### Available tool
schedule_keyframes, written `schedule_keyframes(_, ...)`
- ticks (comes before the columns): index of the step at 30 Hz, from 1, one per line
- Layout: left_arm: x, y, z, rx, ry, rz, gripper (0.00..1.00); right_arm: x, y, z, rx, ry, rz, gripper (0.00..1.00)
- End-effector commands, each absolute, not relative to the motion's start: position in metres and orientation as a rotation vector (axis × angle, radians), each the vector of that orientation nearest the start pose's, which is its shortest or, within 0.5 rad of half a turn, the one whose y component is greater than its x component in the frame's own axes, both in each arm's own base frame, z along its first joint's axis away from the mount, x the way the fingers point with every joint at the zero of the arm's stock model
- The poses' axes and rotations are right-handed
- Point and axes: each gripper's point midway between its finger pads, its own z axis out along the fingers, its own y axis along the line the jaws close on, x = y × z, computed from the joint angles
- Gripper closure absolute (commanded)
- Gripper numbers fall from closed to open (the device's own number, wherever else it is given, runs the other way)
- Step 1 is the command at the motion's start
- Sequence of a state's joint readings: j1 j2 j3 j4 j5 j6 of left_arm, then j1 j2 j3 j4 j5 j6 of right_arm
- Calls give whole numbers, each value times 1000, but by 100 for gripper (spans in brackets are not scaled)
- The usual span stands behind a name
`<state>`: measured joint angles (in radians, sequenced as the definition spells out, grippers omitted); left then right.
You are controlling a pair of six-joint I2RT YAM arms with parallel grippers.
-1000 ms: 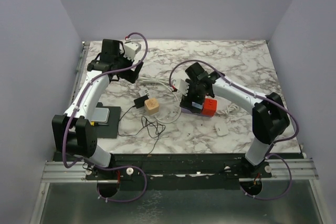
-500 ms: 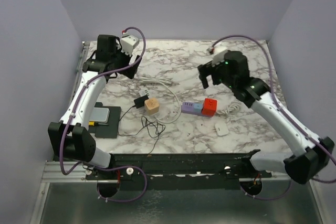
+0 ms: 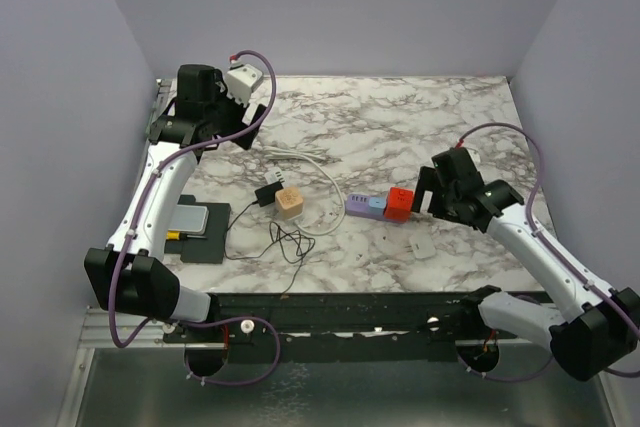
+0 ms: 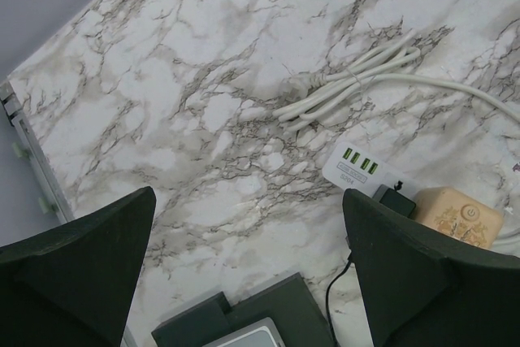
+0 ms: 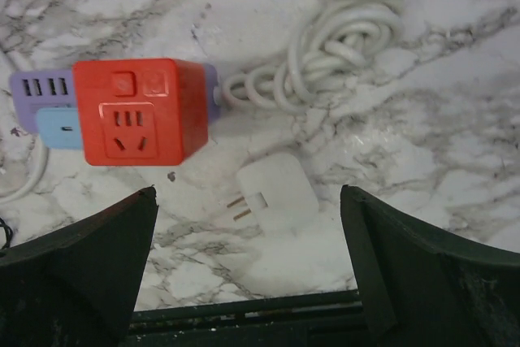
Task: Insert the plug
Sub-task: Move the plug to the center of the board.
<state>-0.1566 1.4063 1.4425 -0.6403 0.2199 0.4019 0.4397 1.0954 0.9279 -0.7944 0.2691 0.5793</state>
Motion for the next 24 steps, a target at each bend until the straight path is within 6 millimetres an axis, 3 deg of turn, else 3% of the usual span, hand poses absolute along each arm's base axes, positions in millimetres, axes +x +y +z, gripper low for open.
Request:
schedule_keyframes(1, 384, -89, 286, 731, 2008, -132, 1, 218, 71, 131, 506, 2504, 22, 0)
schedule_keyframes(4, 382, -90, 288, 741, 2006, -134, 1, 210, 73, 110, 544, 2535, 35, 0)
schedule_keyframes(12, 377, -92, 286, 757, 2017, -154, 1, 214, 92, 76, 549, 2610, 106, 0)
schedule_keyframes(24, 364, -95, 278, 779, 2047, -193, 1, 206, 90, 21, 629, 2656, 60, 0)
